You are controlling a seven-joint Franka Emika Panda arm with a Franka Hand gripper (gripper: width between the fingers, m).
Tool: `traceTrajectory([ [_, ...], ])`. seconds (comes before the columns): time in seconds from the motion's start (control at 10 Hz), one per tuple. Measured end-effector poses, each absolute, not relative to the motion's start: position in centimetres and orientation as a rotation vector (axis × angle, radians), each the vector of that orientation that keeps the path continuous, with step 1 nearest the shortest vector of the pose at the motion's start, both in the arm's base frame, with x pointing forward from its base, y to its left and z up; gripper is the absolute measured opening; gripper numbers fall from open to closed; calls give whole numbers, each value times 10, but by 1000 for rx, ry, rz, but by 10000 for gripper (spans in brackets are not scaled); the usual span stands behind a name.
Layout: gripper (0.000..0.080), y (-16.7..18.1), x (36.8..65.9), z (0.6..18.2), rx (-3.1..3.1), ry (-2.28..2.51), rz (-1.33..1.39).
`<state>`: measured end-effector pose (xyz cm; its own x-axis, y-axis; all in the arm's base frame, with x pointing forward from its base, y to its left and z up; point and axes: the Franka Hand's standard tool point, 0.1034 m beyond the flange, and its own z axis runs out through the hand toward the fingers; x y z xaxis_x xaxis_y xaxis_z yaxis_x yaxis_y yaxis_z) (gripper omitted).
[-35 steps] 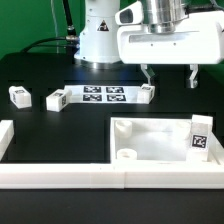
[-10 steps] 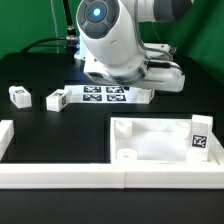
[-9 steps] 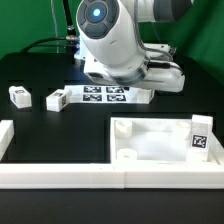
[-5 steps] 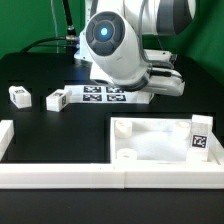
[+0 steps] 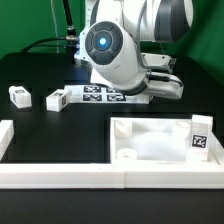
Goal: Assemble square table
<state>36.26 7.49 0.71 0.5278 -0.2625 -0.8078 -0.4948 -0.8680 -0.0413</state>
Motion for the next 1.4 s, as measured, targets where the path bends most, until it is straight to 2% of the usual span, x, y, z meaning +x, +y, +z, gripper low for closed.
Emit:
traceTrajectory([
  [0.1,285,75,363,7,-2504,636,1257],
  [0.7,287,72,364,9,-2507,628,1263],
  [0.9,287,51,412,53,-2587,523,1176],
  [1.2,288,45,439,90,-2675,456,1086],
  [1.3,288,54,422,92,-2681,535,1156],
  [1.4,288,52,428,86,-2699,512,1104],
])
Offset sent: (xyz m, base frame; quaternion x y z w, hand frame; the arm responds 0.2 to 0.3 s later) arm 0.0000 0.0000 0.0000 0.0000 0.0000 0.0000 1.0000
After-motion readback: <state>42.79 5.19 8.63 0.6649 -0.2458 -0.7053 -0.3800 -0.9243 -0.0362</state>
